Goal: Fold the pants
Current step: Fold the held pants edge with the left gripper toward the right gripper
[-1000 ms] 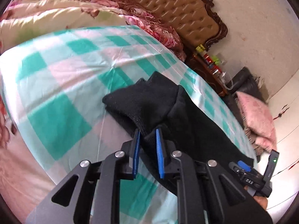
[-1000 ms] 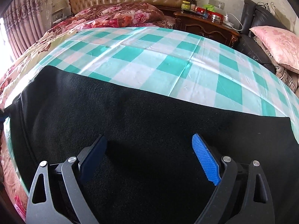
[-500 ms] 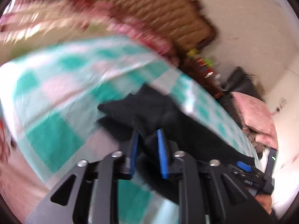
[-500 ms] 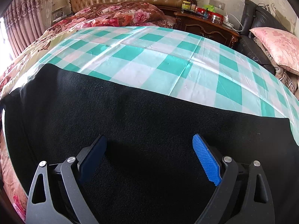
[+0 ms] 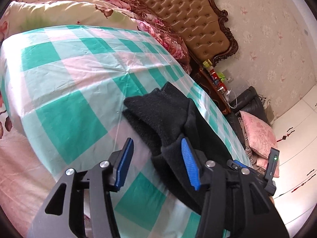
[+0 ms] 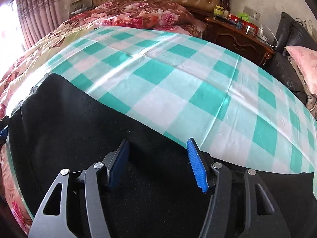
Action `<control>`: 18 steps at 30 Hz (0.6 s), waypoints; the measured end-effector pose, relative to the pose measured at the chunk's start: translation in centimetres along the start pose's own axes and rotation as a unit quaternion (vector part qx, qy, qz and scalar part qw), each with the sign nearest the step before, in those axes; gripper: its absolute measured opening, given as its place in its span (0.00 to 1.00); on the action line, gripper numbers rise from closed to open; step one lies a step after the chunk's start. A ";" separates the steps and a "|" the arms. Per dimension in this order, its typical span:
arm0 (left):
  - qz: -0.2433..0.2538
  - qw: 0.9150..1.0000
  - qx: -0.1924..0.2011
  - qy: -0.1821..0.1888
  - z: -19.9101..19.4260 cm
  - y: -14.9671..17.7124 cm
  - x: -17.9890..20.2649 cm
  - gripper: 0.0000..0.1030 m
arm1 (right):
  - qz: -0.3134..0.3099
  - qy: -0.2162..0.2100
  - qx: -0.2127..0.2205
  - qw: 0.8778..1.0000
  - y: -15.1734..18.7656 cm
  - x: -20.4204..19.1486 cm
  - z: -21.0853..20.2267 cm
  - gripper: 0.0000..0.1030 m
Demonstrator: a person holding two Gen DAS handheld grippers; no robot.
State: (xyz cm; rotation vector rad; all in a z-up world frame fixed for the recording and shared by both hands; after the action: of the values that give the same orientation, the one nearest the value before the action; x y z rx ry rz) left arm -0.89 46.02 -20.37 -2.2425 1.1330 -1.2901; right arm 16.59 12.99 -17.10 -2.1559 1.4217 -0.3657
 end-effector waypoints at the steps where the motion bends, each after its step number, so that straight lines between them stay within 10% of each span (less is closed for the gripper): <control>1: -0.010 1.000 0.004 0.008 -0.2 0.1 -0.3 0.48 | 0.002 0.001 0.004 1.000 0.2 -0.1 -0.1 0.52; 7: -0.038 0.998 0.014 0.050 -0.6 0.2 -0.7 0.45 | 0.026 -0.019 0.004 0.999 0.1 0.5 -0.5 0.36; 9: -0.028 0.998 0.005 0.048 -0.1 0.3 -0.2 0.43 | 0.029 -0.009 0.008 1.000 -0.2 0.4 -1.1 0.14; 11: 0.019 1.000 -0.005 0.016 0.6 0.3 1.3 0.17 | 0.030 0.003 0.011 0.999 -0.5 0.3 -1.4 0.07; 14: 0.082 0.996 0.003 -0.022 0.6 -0.3 3.3 0.16 | 0.021 0.006 0.015 1.000 -0.6 -0.3 -2.2 0.07; 17: 0.097 0.995 0.013 -0.033 0.6 -0.9 3.6 0.16 | -0.025 -0.062 0.038 0.997 -1.3 -2.9 -3.8 0.23; 18: 0.095 0.995 0.014 -0.036 0.8 -0.9 3.4 0.17 | -0.037 -0.089 0.035 0.995 -1.7 -4.0 -3.9 0.61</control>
State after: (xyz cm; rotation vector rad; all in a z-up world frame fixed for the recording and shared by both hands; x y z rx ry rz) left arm 1.15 43.92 -18.32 -2.0862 1.2594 -1.1342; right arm 14.37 16.05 -12.63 -2.1317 1.2167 -0.2397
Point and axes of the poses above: each gripper's, at about its wrist camera, not at the fingertips, and z roughly the way its jaws point, x to its right, y to its underside, the point moved 3 cm from there along z, roughly the way its jaws point, and after that the axes turned 12 degrees about z, right-handed, at the moved point
